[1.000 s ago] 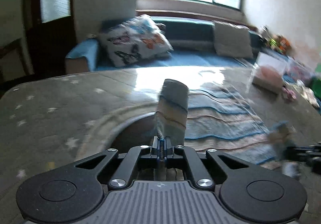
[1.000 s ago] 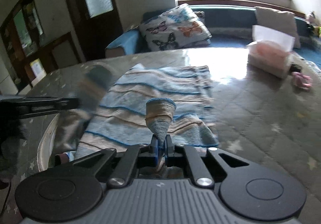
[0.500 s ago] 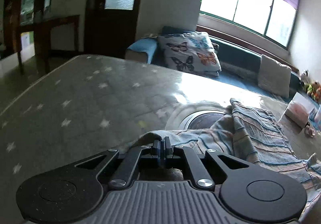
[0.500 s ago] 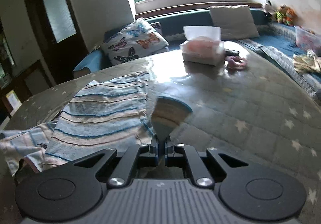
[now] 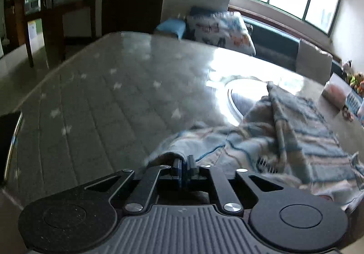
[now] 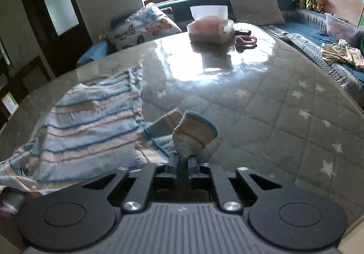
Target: Fold clothes
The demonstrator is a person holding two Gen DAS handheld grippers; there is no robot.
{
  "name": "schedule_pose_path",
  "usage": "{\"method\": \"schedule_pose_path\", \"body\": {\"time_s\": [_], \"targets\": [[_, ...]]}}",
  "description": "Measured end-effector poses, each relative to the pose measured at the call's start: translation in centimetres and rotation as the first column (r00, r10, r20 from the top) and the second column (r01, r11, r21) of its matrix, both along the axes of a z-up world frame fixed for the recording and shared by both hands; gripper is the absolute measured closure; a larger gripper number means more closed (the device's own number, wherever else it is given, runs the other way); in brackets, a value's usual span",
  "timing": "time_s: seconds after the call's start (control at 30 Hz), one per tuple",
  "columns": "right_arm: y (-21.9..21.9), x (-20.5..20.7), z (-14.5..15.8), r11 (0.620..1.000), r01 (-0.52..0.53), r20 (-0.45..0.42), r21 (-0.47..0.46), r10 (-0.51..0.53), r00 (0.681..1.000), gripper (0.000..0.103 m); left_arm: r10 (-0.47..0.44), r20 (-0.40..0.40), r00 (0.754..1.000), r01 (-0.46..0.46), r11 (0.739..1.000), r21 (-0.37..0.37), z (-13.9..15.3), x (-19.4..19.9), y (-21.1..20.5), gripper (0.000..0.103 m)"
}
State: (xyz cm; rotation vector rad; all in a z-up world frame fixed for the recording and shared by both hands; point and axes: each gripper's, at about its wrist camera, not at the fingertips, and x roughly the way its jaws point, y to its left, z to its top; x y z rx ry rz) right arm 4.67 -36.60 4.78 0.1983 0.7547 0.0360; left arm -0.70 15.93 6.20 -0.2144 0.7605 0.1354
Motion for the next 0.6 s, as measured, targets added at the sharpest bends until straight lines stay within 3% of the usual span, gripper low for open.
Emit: {"method": "schedule_pose_path", "body": {"time_s": [0.1, 0.2, 0.27, 0.4, 0.6], "targets": [[-0.4, -0.2, 0.7, 1.0, 0.0, 0.0, -0.03, 0.0, 1.0, 0.082, -0.026, -0.015, 1.0, 0.026, 0.999, 0.033, 0.1, -0.4, 0.0, 0.092], [-0.7, -0.4, 1.4, 0.998, 0.0, -0.001, -0.06, 0.0, 1.0, 0.081, -0.035, -0.013, 0.999, 0.036, 0.996, 0.086, 0.7, -0.4, 0.2, 0.082], [-0.9, -0.3, 1.9, 0.997, -0.003, 0.001, -0.08, 0.003, 1.0, 0.081, -0.04, 0.002, 0.999, 0.04, 0.993, 0.11, 1.3, -0.7, 0.3, 0.069], [-0.5, 1.3, 2.6, 0.994, -0.032, 0.014, -0.102, 0.034, 0.999, 0.081, -0.038, 0.02, 0.999, 0.035, 0.989, 0.144, 2.1, 0.2, 0.3, 0.069], [2.6, 6.4, 2.9, 0.984, -0.147, 0.016, -0.096, 0.149, 0.989, 0.081, -0.063, 0.024, 0.998, 0.059, 0.989, 0.132, 1.8, 3.8, -0.9, 0.069]]}}
